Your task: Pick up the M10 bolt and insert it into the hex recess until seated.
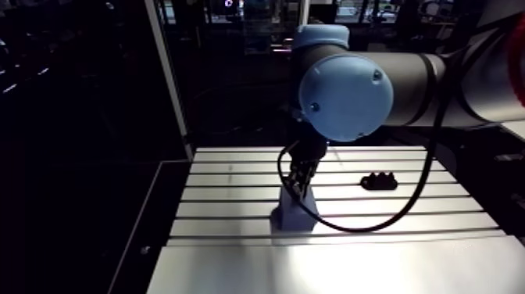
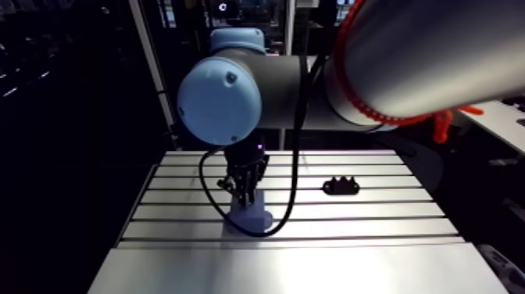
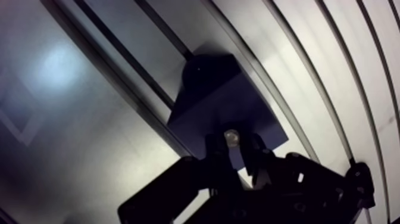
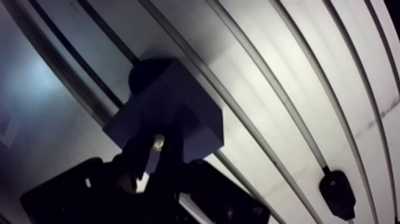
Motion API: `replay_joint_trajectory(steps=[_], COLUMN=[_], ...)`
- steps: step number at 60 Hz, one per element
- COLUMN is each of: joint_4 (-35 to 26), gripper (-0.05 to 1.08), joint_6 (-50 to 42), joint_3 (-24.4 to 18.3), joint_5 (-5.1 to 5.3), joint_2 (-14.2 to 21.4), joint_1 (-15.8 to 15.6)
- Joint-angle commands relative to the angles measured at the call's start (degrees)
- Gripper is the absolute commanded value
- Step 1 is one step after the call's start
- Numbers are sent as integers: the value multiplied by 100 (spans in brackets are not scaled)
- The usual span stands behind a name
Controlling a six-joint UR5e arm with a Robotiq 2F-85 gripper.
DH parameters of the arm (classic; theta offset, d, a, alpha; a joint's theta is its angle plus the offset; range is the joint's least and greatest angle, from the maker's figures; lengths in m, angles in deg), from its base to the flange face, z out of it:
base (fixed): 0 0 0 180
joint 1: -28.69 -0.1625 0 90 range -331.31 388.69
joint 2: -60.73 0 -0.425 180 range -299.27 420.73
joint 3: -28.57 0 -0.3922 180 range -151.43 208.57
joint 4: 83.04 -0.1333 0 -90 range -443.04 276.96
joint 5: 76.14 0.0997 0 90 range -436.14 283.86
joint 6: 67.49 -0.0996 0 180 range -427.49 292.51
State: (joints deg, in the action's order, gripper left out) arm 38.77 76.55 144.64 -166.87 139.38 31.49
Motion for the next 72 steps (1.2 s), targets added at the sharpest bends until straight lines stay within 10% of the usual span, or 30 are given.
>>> replay_joint_trajectory(steps=[1, 72], joint_4=[-4, 190], gripper=[73, 75], joint_6=[-20, -1012], joint_3=[33, 104], joint_5=[-2, -132], joint_2=[31, 127], joint_1=[1, 1])
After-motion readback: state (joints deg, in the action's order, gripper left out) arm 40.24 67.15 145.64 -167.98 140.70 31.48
